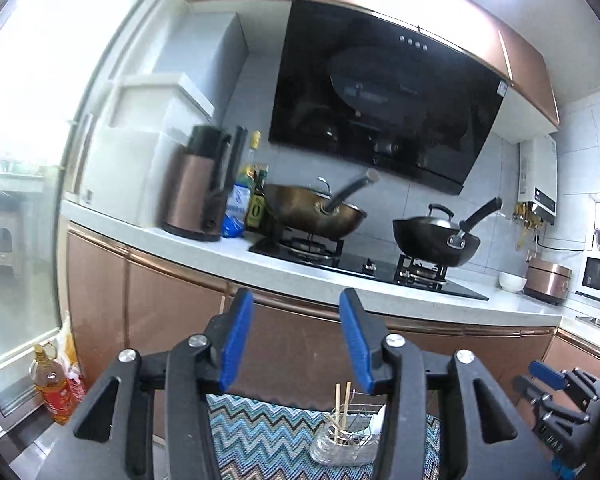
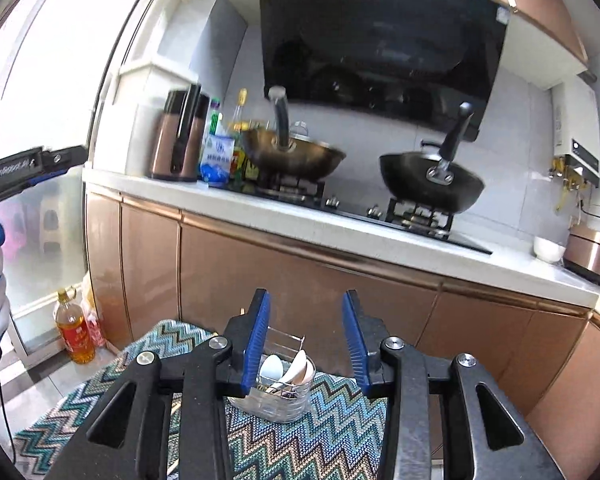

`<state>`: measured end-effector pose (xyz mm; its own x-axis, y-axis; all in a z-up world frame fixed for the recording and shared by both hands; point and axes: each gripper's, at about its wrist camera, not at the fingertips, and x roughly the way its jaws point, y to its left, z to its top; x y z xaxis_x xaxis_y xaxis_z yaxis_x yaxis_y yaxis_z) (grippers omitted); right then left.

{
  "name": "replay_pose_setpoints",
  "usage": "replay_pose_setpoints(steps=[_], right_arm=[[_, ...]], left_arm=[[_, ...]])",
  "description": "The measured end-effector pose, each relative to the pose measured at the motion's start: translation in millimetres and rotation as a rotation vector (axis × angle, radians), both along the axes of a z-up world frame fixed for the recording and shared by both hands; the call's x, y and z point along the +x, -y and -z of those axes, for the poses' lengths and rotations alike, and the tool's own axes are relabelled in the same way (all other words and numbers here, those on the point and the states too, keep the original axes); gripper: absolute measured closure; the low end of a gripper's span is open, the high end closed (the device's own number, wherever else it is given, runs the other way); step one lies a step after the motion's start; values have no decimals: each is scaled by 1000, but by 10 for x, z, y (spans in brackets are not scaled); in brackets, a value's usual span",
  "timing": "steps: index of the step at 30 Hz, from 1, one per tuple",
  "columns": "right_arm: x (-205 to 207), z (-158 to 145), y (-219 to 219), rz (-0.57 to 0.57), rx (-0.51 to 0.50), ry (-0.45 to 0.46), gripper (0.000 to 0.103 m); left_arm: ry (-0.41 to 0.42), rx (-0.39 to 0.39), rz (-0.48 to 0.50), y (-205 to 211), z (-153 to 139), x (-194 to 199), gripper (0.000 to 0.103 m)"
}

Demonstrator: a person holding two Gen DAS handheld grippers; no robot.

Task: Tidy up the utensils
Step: 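Move both open grippers back over the remaining chopsticks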

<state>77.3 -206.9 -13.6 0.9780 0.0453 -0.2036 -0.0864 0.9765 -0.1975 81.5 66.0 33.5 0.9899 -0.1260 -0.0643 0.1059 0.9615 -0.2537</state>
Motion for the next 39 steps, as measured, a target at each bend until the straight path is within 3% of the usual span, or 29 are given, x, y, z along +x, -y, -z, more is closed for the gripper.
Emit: replay_pose_setpoints(steps=[7, 20, 26, 39], right_arm=[[-385, -69, 109, 1, 18, 32, 65], [-655, 155, 433, 40, 141, 2, 65], [-569, 327, 519, 40, 201, -50, 65], [-160, 744, 314, 5, 212, -196, 65]], left_arm=[[-11, 10, -28, -232, -31, -325, 59], [-123, 29, -61, -482, 299, -436, 59], [-190, 37, -61, -516, 510, -342, 59], [-399, 109, 34, -346, 1101, 146, 59]])
